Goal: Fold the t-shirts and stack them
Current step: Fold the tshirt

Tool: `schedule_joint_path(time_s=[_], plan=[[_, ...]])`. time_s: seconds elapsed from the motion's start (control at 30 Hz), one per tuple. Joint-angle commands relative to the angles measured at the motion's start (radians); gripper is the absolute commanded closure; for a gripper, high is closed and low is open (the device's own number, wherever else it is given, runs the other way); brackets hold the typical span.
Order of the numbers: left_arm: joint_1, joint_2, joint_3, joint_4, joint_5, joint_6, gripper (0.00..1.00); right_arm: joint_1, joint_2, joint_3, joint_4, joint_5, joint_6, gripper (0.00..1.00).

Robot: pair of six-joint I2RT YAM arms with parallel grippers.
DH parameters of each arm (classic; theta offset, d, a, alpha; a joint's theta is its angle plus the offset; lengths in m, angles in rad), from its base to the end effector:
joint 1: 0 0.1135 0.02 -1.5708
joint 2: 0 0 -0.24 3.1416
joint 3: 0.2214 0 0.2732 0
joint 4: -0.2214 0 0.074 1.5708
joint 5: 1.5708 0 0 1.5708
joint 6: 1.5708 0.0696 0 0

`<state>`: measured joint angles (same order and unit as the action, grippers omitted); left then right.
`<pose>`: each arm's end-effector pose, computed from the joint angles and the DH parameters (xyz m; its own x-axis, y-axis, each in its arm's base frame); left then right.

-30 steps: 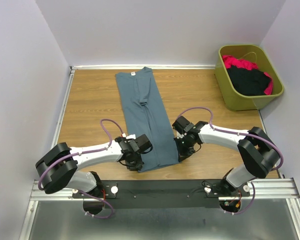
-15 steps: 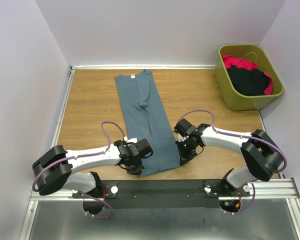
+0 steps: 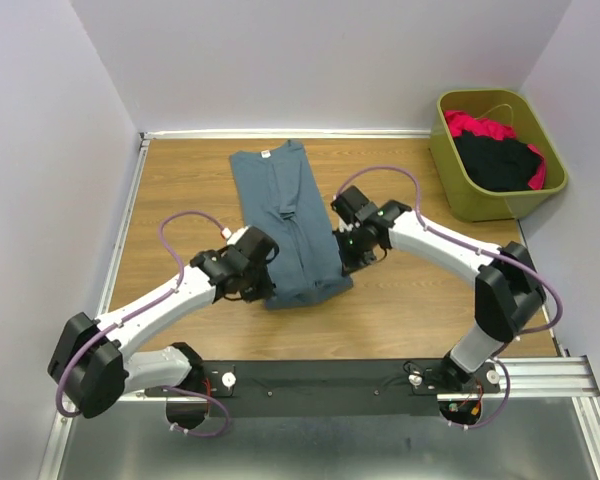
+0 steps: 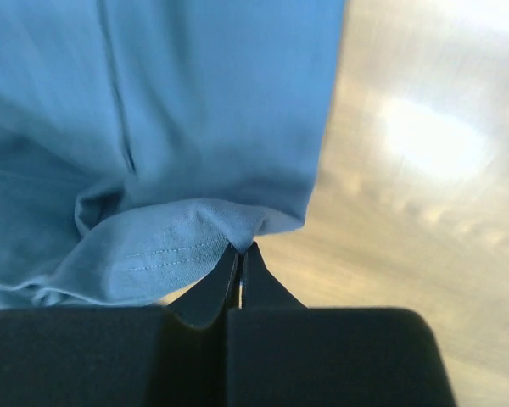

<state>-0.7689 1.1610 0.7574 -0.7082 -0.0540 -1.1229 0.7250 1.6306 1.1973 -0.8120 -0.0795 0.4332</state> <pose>0.1870 -0.1758 0.1555 -0.8894 -0.3919 -0.2355 -0.2875 0.8799 -0.3784 0.2563 0.2344 0.1598 -0.9292 -0.2641 -0.2587 -0.3195 0.9257 0.2025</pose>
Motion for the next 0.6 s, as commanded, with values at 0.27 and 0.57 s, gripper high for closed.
schedule_joint_path(time_s=[0.27, 0.57], plan=[[0.226, 0.098, 0.086, 0.236, -0.202, 0.325, 1.0, -0.036, 0.207, 0.321, 0.036, 0.234, -0.111, 0.99], [0.275, 0.198, 0.123, 0.371, -0.256, 0.42, 1.0, -0.058, 0.285, 0.383, 0.086, 0.262, -0.149, 0.99]])
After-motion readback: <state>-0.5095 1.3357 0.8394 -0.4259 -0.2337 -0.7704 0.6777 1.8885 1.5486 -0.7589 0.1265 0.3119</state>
